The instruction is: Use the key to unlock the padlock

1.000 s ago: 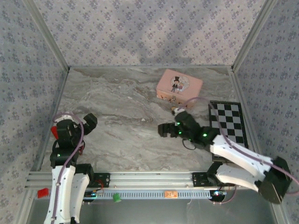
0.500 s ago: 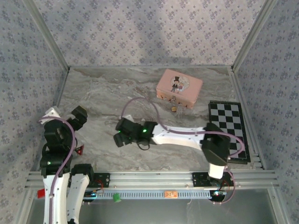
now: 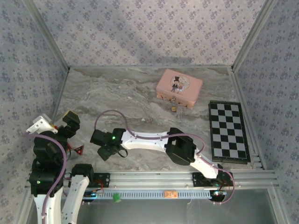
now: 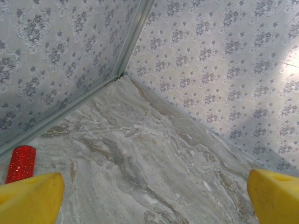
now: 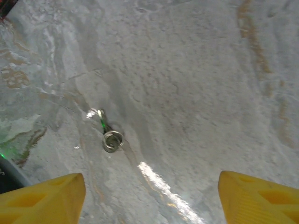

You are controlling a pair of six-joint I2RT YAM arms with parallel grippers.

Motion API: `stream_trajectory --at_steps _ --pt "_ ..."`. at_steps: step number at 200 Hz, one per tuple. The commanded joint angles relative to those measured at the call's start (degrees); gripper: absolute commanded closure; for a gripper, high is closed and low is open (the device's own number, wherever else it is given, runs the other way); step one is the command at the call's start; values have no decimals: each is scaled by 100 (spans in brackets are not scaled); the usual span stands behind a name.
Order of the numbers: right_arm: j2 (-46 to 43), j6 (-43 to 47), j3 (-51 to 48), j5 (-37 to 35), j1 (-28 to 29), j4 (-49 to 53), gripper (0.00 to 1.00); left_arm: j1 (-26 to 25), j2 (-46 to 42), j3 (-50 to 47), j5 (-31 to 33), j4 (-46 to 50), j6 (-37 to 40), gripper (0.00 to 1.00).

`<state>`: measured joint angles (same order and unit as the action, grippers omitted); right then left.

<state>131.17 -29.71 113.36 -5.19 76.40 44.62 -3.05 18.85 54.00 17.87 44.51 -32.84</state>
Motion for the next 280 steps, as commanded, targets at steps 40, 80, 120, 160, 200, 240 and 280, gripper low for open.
stream_trajectory --at_steps 40,80,120,160,200,240,280 --pt "909 374 1306 885 20 1153 43 -108 -119 23 243 159 76 0" --pt "1264 414 1788 1132 -7 1410 54 -133 -144 -36 240 134 41 0" --pt "1457 380 2028 1188 -42 1464 59 -138 -127 -115 207 76 6 0" --pt "1631 241 2276 1161 -117 1520 62 -135 -154 -144 226 81 -3 0" --pt "1809 184 2528 1152 -153 1610 65 -159 -159 -179 226 49 -12 0" --pt "1990 206 2792 1196 -154 1758 66 -155 -171 -179 234 44 -13 0" --pt "2141 187 2973 1193 -148 1865 68 -165 -189 -197 252 57 -21 0"
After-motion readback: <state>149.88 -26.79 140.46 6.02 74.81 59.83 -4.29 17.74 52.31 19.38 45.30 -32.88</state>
